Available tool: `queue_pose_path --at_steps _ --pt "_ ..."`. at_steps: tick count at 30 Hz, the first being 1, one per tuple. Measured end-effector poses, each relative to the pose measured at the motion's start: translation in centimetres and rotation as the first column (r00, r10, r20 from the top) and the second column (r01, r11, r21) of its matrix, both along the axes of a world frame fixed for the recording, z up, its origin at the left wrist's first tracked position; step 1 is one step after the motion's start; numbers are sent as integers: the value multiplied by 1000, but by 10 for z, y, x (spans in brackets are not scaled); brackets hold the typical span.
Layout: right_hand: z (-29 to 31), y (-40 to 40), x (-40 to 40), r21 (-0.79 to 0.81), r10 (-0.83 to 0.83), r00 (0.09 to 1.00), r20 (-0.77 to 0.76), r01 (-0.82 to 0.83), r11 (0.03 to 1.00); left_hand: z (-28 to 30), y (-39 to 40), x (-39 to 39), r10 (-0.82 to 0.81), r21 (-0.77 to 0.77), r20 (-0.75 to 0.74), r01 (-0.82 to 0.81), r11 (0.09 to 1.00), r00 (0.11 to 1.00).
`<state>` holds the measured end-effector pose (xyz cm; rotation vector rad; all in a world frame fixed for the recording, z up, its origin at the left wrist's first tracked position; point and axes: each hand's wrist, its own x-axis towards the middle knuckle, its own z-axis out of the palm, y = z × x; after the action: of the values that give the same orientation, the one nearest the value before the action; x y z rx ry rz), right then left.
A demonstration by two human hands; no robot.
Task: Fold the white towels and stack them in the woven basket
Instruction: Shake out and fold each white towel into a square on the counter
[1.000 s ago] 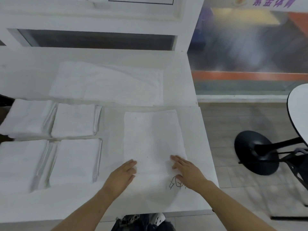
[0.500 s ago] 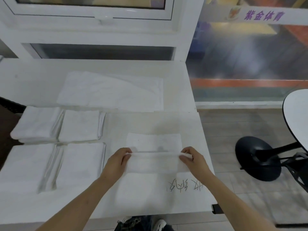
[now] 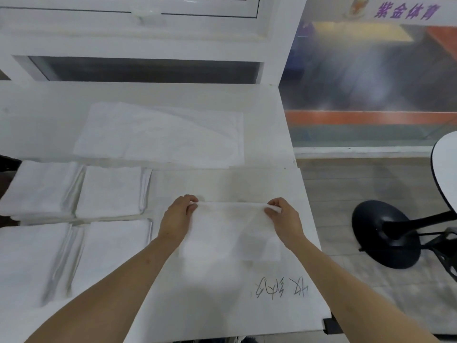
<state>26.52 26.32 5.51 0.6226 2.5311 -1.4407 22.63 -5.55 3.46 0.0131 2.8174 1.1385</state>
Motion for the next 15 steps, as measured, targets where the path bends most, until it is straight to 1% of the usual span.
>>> queue_pose_path --at_steps 1,3,4,5,7,8,10,11,12,13,15 --pt "-5 0 -5 97 59 998 -10 -58 994 -3 0 -3 23 -23 1 -23 999 1000" --pt "-16 -2 -11 317 204 979 -10 -190 929 -10 1 -1 59 -118 -4 -59 991 998" --pt "-21 -3 -13 391 267 964 4 -247 887 -15 2 3 41 -195 -24 -45 980 999" --pt "-26 -6 -15 436 333 943 20 -308 846 -21 3 10 -11 -273 -50 -3 962 999" --pt "-35 -13 -19 472 485 871 77 -461 752 -33 6 28 -147 -379 -77 108 919 986" --pt "-39 -18 -20 480 563 818 120 -544 688 -39 9 38 -206 -409 -53 167 897 977" --pt "-47 -23 -24 495 689 695 208 -682 538 -52 15 57 -317 -468 68 311 827 946" --pt "-51 -23 -24 494 718 647 256 -726 477 -61 16 68 -366 -499 125 377 780 922" --pt "-55 -23 -22 494 727 619 297 -751 438 -68 15 76 -392 -524 163 416 743 906" --pt "-57 -23 -20 501 721 613 323 -757 420 -73 14 81 -405 -547 162 423 723 900" --pt "-56 -20 -12 534 689 644 333 -731 425 -74 14 80 -409 -582 150 415 699 900"
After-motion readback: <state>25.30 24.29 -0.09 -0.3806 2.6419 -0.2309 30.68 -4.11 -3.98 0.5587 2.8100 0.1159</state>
